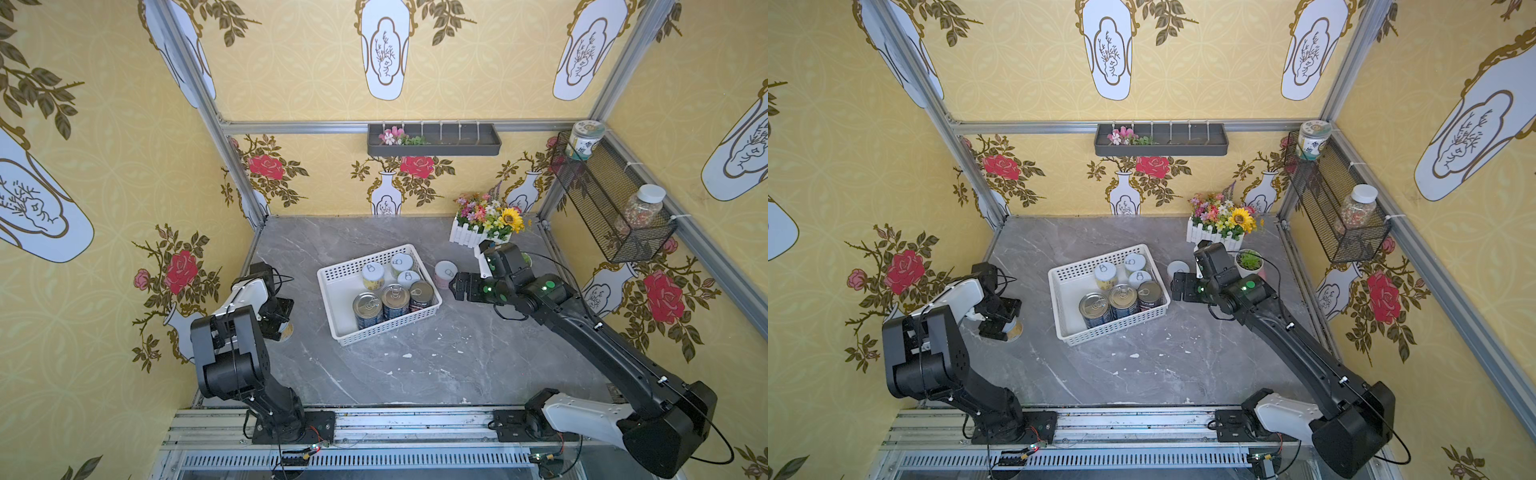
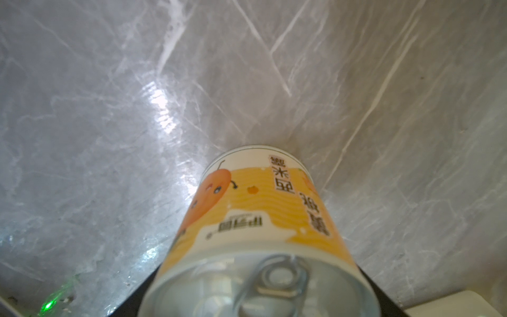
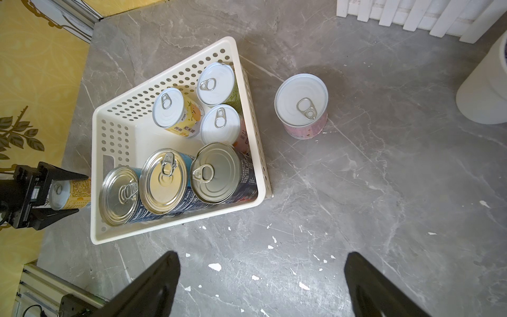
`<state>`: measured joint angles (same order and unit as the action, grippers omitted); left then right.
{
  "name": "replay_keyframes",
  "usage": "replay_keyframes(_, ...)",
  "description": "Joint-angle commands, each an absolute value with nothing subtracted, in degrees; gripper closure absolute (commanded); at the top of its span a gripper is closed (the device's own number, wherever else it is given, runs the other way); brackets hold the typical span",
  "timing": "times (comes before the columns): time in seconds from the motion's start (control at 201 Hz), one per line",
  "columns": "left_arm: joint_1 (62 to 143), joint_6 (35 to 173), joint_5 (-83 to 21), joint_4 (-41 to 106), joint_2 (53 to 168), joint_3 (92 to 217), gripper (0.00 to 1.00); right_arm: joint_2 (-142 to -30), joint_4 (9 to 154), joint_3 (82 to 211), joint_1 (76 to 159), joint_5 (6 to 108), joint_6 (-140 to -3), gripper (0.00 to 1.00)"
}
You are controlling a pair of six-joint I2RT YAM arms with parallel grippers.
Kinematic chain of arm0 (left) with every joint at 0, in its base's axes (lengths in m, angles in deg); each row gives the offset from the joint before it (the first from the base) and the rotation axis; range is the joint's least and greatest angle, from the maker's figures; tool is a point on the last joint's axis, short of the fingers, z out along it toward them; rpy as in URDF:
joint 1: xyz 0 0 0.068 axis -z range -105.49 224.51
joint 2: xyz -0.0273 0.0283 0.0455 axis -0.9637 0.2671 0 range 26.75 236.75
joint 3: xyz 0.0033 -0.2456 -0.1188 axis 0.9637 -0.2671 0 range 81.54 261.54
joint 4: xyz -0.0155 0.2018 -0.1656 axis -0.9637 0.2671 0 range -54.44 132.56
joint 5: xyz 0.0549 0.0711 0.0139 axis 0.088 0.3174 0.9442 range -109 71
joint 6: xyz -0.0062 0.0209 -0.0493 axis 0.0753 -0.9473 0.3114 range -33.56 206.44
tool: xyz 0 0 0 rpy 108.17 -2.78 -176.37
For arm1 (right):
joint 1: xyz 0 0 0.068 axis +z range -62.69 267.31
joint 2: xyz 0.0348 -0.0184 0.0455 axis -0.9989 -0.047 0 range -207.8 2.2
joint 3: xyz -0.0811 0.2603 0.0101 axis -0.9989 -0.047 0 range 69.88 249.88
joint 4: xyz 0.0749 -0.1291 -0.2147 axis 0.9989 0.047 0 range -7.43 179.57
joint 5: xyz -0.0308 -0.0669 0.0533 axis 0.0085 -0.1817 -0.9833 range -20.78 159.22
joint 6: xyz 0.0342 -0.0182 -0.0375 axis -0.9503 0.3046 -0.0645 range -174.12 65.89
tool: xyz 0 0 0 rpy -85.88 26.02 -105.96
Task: Put the canned food in the basket
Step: Pick up the canned food from the center of the board, then move the canned food to the basket.
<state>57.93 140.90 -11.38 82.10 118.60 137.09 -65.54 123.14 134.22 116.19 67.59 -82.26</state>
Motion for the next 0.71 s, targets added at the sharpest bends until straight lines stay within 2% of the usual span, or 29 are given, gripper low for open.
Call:
replay_keyframes(0.0, 57.9, 141.3, -13.0, 84.4, 117.8, 138.0, 0.40, -65.6, 122.2, 134.7, 116.3, 67.7, -81.6, 0.03)
replay_keyframes(0.219, 58.1, 142.1, -17.8, 88.1, 110.6, 140.4, 0.51, -65.3, 122.1, 134.7, 116.3, 68.0, -81.5, 0.03)
replay_keyframes(0.473, 60.7, 142.6, -18.4, 96.8, 105.2, 152.6, 0.50, -66.1, 121.6, 134.5, 116.1, 69.2, -81.6, 0.03)
replay_keyframes(0.702, 71.6, 147.6, -15.2, 102.0, 106.4, 168.0, 0.49, -65.8, 121.4, 134.4, 116.0, 69.6, -81.6, 0.03)
